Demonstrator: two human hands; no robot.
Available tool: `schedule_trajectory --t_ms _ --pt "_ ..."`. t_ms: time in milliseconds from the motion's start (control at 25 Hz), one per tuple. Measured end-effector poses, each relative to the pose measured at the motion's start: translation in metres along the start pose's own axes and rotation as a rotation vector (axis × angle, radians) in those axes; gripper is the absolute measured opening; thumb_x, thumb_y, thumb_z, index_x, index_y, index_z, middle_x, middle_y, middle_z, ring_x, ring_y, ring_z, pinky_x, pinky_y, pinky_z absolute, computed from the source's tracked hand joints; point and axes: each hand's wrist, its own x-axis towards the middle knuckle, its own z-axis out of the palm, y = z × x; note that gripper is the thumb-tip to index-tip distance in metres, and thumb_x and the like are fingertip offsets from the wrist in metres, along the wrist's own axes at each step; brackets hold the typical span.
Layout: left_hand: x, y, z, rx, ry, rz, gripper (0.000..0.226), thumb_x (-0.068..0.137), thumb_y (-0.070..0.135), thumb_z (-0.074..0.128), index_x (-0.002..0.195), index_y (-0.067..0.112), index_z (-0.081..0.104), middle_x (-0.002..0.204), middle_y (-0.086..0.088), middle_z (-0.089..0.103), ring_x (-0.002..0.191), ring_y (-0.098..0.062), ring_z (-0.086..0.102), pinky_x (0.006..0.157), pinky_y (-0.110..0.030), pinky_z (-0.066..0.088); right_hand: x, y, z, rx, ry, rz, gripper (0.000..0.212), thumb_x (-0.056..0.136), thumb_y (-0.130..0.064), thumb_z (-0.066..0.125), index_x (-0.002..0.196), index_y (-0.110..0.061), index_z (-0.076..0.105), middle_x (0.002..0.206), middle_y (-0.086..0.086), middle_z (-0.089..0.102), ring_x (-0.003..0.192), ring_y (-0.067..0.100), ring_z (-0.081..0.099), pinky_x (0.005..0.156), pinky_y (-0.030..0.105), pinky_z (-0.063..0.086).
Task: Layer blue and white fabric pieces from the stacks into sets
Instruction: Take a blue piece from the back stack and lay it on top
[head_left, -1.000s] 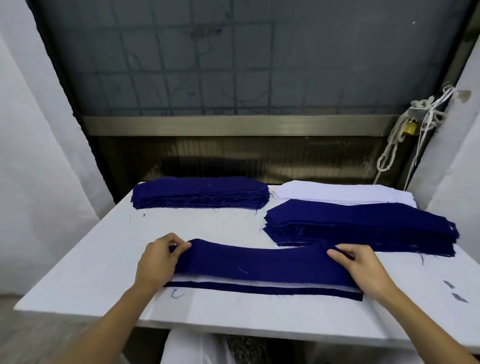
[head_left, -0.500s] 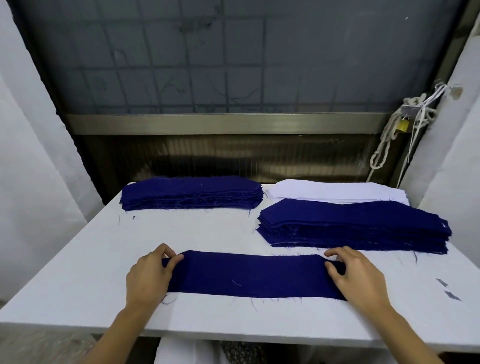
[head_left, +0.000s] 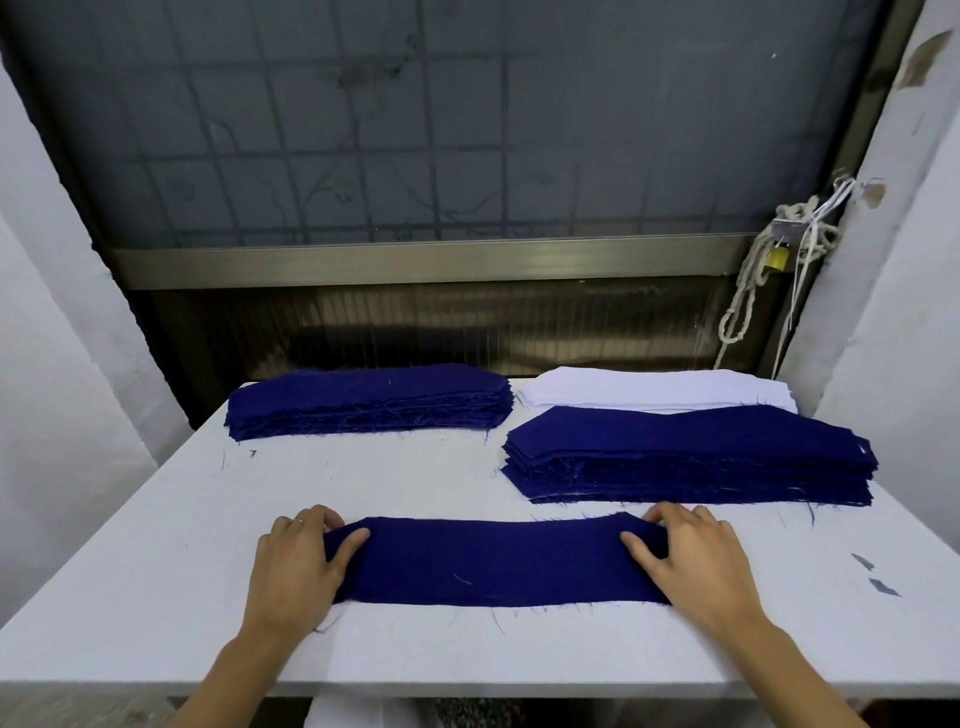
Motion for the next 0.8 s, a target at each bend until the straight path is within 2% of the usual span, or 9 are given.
schedule_trajectory --t_ms 120,200,280,360,440,560,680,760,800 --pt "-0.001 0.002 -0.006 -0.080 -0.058 0.012 0.025 0.097 0.049 0.060 0.083 0.028 0.057 0.080 0.014 0.058 0.076 -0.009 0.052 0.071 -0.033 0.047 0.000 -0.001 -0.004 0.051 -0.048 -0.039 0.027 0.095 -0.053 0.059 0.097 -0.027 0.063 0.088 -0.016 0.056 0.086 0.008 0.051 0.079 0.027 0.041" --pt "-0.003 0.003 -0.009 -0.163 -0.109 0.023 0.021 0.098 0.046 0.060 0.082 0.033 0.054 0.080 0.016 0.059 0.079 -0.006 0.054 0.069 -0.029 0.045 -0.002 -0.002 -0.009 0.154 -0.059 -0.047 0.018 0.095 -0.046 0.063 0.091 -0.030 0.057 0.083 -0.018 0.054 0.082 0.006 0.050 0.073 0.026 0.040" --pt "-0.006 0.004 -0.012 -0.318 -0.184 -0.013 0.015 0.099 0.035 0.063 0.084 0.037 0.058 0.079 0.014 0.064 0.076 -0.006 0.059 0.064 -0.024 0.044 -0.003 -0.003 -0.015 0.256 -0.069 -0.032 0.016 0.095 -0.039 0.066 0.091 -0.032 0.053 0.083 -0.016 0.056 0.079 0.006 0.053 0.067 0.027 0.044" --pt "-0.007 0.007 -0.020 -0.511 -0.252 -0.077 0.020 0.099 0.019 0.063 0.089 0.036 0.063 0.082 0.010 0.071 0.074 -0.007 0.066 0.062 -0.023 0.047 -0.004 -0.004 -0.020 0.366 -0.096 -0.030 0.017 0.097 -0.030 0.066 0.097 -0.036 0.050 0.089 -0.014 0.061 0.078 0.009 0.059 0.065 0.030 0.050" --pt "-0.002 0.014 -0.033 -0.633 -0.244 -0.096 0.023 0.100 0.014 0.064 0.097 0.038 0.064 0.093 0.010 0.074 0.082 -0.008 0.070 0.065 -0.021 0.051 -0.006 -0.002 -0.027 0.495 -0.108 -0.035 0.023 0.098 -0.024 0.063 0.104 -0.040 0.048 0.098 -0.016 0.064 0.084 0.011 0.064 0.069 0.031 0.054" --pt "0.022 0.037 -0.054 -0.757 -0.212 -0.059 0.025 0.100 0.013 0.063 0.112 0.035 0.060 0.100 0.011 0.075 0.086 -0.012 0.073 0.065 -0.022 0.058 0.004 0.010 -0.048 0.645 -0.022 -0.093 0.029 0.098 -0.009 0.061 0.102 -0.038 0.058 0.105 -0.017 0.065 0.102 0.005 0.062 0.081 0.018 0.049" --pt "0.062 0.074 -0.062 -0.688 -0.175 0.061 0.021 0.101 0.011 0.060 0.105 0.030 0.066 0.107 0.021 0.069 0.101 0.001 0.065 0.078 -0.024 0.055 0.035 0.036 -0.076 0.636 0.065 -0.078 0.040 0.097 0.004 0.057 0.088 -0.033 0.069 0.098 -0.013 0.066 0.099 0.007 0.062 0.083 0.013 0.047" --pt "0.089 0.106 -0.060 -0.659 -0.180 0.094 0.026 0.102 0.006 0.057 0.097 0.027 0.071 0.103 0.019 0.069 0.103 0.000 0.062 0.086 -0.026 0.051 0.062 0.056 -0.092 0.580 0.085 0.000 0.044 0.098 0.006 0.053 0.087 -0.032 0.072 0.101 -0.015 0.066 0.100 0.004 0.061 0.082 0.008 0.043" --pt "0.101 0.125 -0.056 -0.657 -0.190 0.100 0.029 0.101 0.003 0.056 0.094 0.026 0.072 0.102 0.016 0.070 0.104 -0.003 0.063 0.089 -0.028 0.051 0.076 0.068 -0.099 0.535 0.085 0.043 0.046 0.099 0.006 0.050 0.087 -0.031 0.072 0.104 -0.013 0.066 0.100 0.005 0.060 0.083 0.010 0.042"
